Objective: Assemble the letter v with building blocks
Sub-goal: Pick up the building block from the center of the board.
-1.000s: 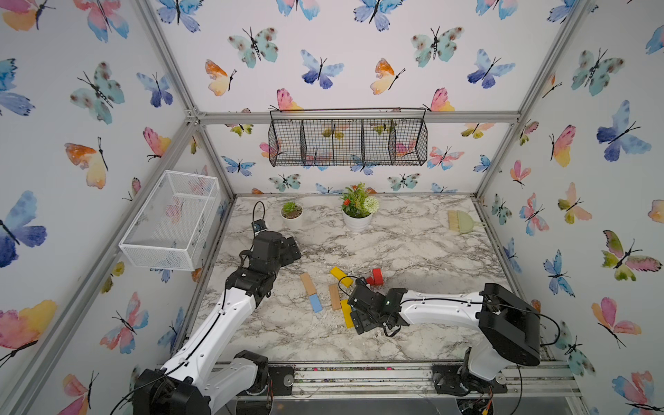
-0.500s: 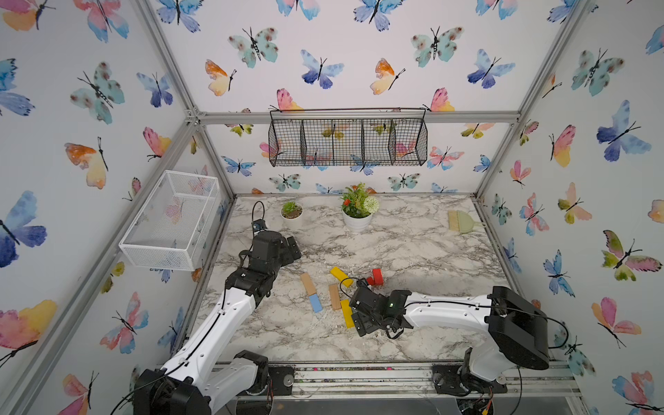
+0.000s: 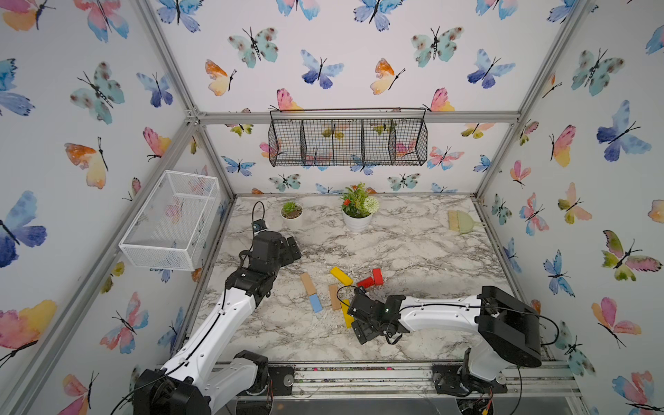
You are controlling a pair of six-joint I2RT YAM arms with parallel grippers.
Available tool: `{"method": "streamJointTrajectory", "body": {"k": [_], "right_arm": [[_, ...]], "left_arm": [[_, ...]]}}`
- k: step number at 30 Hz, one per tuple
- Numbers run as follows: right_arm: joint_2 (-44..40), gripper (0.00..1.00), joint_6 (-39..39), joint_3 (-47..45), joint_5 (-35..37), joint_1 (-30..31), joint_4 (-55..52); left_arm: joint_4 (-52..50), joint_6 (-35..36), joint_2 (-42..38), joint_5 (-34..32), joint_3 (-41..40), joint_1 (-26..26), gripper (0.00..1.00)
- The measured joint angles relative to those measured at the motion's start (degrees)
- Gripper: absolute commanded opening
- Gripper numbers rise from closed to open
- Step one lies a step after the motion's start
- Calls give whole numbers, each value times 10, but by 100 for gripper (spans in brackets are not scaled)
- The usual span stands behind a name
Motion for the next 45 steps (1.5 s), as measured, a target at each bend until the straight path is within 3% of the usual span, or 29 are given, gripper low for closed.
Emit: {"method": "streamJointTrajectory", "body": {"k": [31,45], "right_arm": [[-17,94,19,-15,18,-1,-17],[-19,84,-41,-10,-9,-1,0]], "left_arm": [[0,0,0,2,0,0,98],[0,0,0,2,0,0,98]]}}
